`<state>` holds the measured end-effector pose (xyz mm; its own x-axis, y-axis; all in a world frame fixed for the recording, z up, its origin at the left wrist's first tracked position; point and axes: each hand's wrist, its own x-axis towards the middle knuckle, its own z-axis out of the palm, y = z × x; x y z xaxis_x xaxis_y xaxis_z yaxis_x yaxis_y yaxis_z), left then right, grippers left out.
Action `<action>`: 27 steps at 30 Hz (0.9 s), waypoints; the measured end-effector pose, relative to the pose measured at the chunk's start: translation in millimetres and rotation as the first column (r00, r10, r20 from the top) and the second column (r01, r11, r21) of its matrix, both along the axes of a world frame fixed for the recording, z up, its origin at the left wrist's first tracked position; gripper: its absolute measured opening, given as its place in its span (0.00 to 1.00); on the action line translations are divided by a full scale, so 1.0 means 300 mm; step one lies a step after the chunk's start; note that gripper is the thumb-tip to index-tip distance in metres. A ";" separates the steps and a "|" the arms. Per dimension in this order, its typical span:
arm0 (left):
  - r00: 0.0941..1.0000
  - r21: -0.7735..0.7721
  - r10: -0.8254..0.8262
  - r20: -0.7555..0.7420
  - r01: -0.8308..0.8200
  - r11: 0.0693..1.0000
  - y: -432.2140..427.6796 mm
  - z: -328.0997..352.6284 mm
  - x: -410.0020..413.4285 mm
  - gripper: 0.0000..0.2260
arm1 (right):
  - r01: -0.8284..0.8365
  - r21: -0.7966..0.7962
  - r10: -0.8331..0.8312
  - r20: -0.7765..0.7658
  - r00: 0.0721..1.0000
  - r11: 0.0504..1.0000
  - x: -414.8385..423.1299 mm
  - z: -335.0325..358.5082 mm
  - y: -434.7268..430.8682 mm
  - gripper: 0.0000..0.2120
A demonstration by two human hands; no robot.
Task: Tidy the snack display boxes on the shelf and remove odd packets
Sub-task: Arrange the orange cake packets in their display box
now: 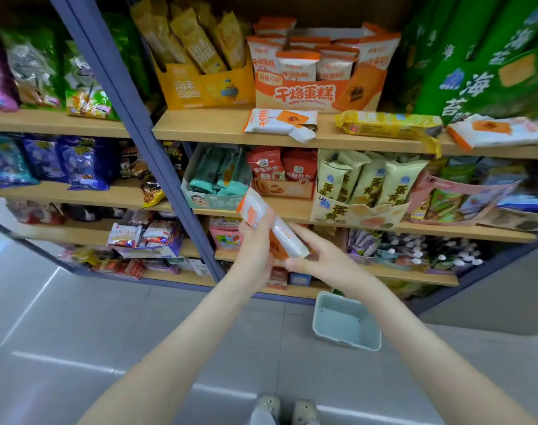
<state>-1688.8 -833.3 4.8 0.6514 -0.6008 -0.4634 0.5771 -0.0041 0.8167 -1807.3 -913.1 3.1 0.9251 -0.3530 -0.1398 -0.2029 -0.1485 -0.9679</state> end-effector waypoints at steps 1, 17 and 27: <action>0.993 -0.038 0.016 -0.117 -0.021 0.999 -0.007 0.009 0.004 0.24 | 0.017 -0.016 -0.017 0.015 1.000 1.000 -0.001 -0.002 0.009 0.30; 0.926 -0.194 -0.126 -0.355 0.059 0.979 0.088 0.058 0.070 0.24 | 0.355 -0.903 0.193 0.403 0.895 0.241 0.027 -0.123 0.060 0.23; 0.899 -0.276 -0.140 -0.415 0.022 0.961 0.113 0.055 0.154 0.25 | 0.173 -0.962 0.376 0.244 0.894 0.212 0.050 -0.087 0.079 0.23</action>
